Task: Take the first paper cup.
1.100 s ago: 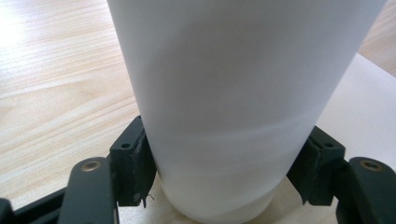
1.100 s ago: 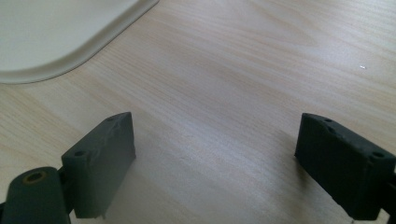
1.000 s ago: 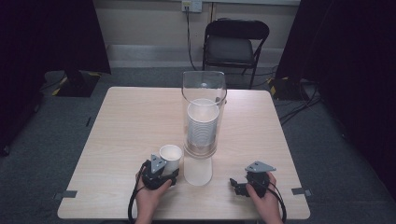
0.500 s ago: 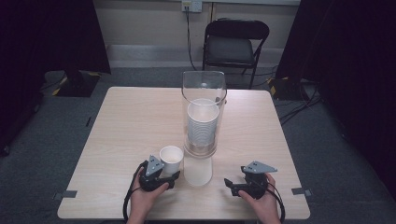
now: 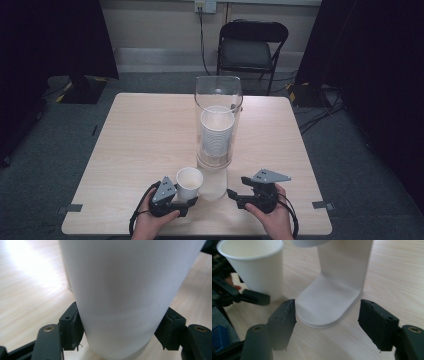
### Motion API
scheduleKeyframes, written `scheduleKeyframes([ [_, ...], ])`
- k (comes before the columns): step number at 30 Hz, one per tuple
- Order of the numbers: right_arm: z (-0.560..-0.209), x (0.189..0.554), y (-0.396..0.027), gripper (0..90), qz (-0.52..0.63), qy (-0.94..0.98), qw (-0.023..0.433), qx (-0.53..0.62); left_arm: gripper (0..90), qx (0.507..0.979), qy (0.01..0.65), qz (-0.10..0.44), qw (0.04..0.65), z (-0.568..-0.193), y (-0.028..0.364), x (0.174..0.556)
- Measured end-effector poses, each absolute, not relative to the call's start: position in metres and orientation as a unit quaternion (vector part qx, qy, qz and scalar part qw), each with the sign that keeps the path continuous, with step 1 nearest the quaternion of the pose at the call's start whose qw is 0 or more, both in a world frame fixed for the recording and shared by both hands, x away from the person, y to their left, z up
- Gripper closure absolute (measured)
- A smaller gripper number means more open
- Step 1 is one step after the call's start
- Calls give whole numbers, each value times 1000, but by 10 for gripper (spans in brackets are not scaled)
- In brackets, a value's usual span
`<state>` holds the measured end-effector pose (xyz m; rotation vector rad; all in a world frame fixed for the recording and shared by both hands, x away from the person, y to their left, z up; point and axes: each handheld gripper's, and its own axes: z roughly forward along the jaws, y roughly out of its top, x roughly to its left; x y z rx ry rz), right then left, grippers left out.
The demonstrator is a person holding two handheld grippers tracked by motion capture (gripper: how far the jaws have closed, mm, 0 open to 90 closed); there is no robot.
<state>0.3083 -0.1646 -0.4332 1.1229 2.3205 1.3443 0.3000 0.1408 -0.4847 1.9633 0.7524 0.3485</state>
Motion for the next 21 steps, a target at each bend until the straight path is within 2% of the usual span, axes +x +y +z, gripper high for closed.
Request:
scheduleKeyframes([
  [5, -427, 309, -148, 321, 448, 802, 129, 374, 323, 806, 306, 130, 489, -487, 136, 298],
  [21, -441, 315, -114, 312, 458, 801, 135, 362, 319, 825, 279, 114, 478, -494, 121, 300],
])
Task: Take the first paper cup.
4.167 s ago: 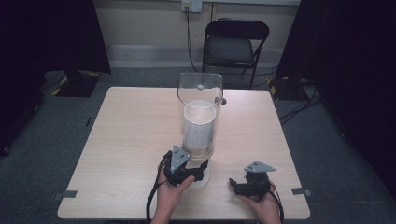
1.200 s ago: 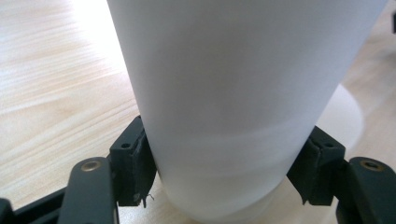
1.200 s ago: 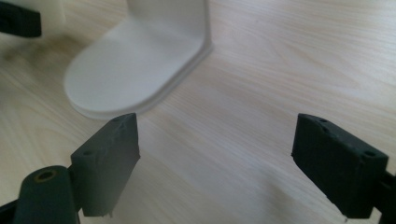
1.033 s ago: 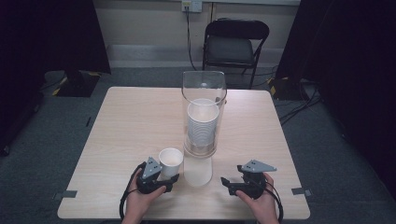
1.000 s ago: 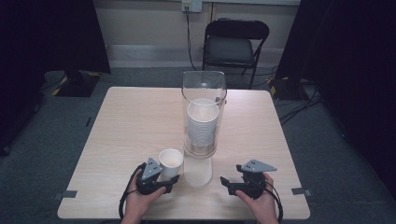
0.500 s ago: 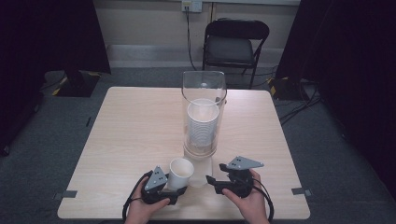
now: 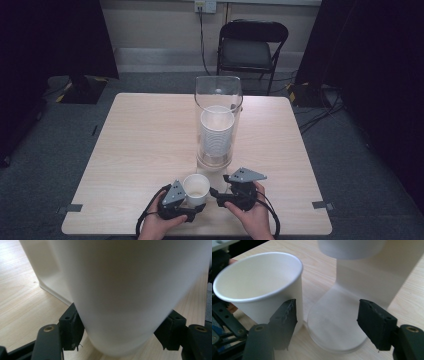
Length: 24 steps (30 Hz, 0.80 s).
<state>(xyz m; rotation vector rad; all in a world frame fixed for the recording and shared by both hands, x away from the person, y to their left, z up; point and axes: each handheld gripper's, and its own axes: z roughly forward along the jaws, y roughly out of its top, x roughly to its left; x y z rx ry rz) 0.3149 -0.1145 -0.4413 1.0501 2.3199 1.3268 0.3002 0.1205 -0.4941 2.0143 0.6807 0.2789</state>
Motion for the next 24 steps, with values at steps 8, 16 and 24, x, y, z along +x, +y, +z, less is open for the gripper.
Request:
scheduleKeyframes([
  [8, -446, 311, -105, 295, 450, 813, 131, 345, 257, 823, 290, 124, 473, -492, 124, 302],
  [16, -449, 312, -121, 288, 438, 819, 141, 343, 279, 811, 333, 154, 455, -491, 146, 312],
  [24, -459, 318, -161, 278, 417, 814, 155, 373, 279, 804, 372, 186, 424, -492, 169, 333],
])
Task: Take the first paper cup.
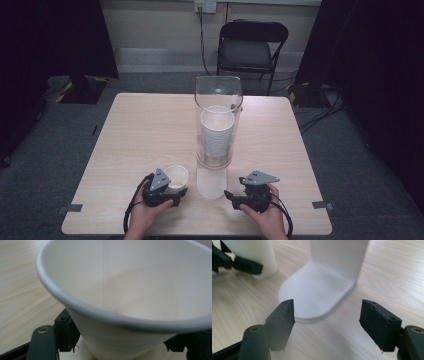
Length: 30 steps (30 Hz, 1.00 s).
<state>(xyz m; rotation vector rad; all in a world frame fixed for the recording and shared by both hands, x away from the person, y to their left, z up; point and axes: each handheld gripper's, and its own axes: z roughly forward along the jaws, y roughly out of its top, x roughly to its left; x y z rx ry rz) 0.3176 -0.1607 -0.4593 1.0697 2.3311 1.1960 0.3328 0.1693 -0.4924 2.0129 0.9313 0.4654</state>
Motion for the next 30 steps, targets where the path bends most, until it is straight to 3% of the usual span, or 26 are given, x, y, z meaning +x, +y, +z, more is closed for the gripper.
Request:
scheduleKeyframes([
  [8, -468, 319, -179, 270, 411, 809, 160, 388, 281, 795, 404, 193, 410, -493, 185, 347],
  [15, -477, 318, -189, 234, 399, 812, 158, 395, 211, 818, 402, 176, 371, -492, 190, 333],
  [30, -473, 319, -183, 146, 411, 826, 139, 360, 145, 817, 412, 178, 362, -501, 200, 318],
])
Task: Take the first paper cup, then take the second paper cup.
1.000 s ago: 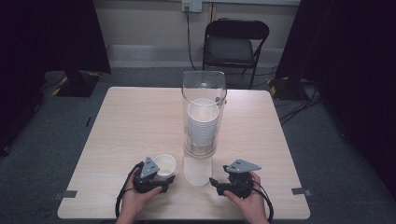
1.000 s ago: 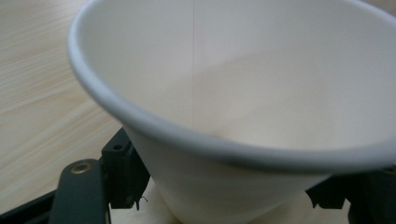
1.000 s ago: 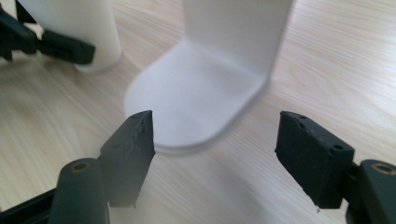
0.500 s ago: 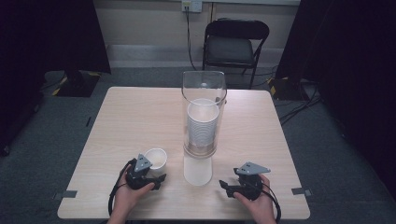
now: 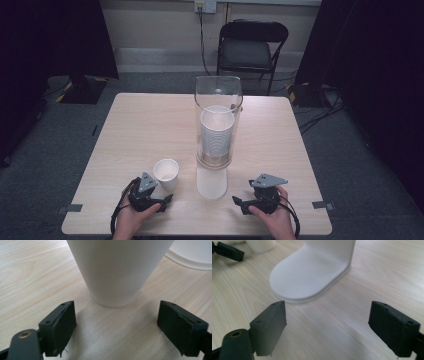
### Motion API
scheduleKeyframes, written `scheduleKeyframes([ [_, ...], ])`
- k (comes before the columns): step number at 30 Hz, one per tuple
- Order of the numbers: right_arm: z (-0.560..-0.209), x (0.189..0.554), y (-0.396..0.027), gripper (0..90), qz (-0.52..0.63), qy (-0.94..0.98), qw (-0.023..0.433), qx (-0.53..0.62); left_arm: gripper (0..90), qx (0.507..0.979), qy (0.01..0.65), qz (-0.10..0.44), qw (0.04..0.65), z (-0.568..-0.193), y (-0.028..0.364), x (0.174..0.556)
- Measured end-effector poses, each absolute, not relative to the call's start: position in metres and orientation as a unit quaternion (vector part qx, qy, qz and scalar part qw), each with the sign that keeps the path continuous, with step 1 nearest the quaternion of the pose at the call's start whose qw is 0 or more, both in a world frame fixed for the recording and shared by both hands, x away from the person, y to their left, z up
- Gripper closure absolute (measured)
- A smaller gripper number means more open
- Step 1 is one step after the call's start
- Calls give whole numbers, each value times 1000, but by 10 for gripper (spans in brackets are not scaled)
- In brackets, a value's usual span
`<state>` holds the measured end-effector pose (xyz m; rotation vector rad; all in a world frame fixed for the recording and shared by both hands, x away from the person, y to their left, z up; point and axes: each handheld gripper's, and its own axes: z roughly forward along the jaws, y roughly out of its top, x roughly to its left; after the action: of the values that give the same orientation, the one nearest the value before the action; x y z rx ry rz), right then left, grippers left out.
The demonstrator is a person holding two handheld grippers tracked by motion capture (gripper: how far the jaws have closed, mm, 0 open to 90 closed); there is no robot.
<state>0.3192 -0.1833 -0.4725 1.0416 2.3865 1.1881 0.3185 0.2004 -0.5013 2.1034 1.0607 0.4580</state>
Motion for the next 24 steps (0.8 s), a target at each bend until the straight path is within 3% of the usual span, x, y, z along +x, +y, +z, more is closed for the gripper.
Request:
scheduleKeyframes([
  [24, -427, 337, -132, 149, 465, 814, 125, 325, 128, 822, 406, 177, 359, -501, 201, 319],
])
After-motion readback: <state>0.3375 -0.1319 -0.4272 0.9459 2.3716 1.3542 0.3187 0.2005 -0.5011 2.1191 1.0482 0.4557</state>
